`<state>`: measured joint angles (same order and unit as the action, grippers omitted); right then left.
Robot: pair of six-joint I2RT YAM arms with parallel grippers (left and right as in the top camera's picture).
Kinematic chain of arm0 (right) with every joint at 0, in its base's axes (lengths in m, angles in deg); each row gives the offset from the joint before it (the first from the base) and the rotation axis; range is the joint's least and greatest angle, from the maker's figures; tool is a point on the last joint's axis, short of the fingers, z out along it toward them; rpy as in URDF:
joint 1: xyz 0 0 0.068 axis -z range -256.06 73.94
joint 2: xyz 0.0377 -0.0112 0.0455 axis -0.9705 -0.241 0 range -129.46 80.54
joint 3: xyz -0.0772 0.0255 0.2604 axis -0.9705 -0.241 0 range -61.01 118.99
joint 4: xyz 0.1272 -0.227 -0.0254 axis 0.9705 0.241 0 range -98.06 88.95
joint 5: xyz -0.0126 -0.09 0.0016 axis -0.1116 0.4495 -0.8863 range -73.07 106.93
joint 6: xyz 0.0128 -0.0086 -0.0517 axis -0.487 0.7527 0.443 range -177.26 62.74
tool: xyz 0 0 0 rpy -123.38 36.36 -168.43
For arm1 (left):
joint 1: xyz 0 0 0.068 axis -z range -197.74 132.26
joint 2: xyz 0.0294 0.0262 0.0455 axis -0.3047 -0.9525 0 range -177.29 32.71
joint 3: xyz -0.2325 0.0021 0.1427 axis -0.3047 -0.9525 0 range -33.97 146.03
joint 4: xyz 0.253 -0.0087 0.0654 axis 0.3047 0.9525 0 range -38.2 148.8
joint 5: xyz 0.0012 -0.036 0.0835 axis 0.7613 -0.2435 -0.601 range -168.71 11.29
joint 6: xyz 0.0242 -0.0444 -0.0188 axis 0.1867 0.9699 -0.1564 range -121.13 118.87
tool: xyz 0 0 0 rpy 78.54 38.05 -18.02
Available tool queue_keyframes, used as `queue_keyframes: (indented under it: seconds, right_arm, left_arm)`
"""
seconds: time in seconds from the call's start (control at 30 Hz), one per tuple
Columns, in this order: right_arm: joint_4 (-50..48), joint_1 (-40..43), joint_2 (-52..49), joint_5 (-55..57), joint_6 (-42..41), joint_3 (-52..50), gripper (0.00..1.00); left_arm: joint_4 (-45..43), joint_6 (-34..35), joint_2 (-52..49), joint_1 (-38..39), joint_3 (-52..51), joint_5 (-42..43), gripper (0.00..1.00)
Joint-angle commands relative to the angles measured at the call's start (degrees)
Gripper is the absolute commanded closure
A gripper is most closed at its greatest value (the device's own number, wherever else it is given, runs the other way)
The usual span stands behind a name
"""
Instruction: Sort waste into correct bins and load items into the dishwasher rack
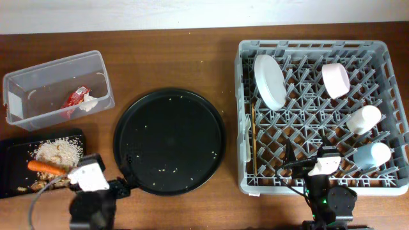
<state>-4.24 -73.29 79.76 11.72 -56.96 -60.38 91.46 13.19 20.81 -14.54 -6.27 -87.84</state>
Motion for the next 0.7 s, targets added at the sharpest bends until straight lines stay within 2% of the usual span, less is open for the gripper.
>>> queue_keyframes:
  seconds: [0.0,0.03,0.07,0.13,0.2,0.67]
  right_arm:
    - [0.2,-0.5,0.6,-0.1,0.3,-0.3,0.01]
    - [0.2,-0.5,0.6,-0.2,0.3,-0.3,0.01]
    - [0.2,-0.5,0.6,-0.1,0.3,-0.3,0.01]
    - [0.2,-0.5,0.6,-0.1,0.3,-0.3,0.01]
    - [0.2,-0.5,0.6,-0.1,0.3,-0.3,0.01]
    - [0.3,-0.5,0.6,-0.1,0.3,-0.3,0.01]
  left_arm:
    - [-15.3,-0.8,10.4,0.4,-14.1,-0.7,0.01]
    - [-20.6,-1.2,11.7,0.4,-17.2,-0.1,0.01]
    - [-29.8,-5.6,11.6,0.4,-21.5,3.4,0.01]
    - [-41.1,-12.7,11.6,0.4,-27.4,11.0,0.01]
    - [-35.1,-12.2,11.6,0.3,-27.2,10.9,0.01]
    - [-35.1,-12.2,11.6,0.3,-27.2,10.9,0.01]
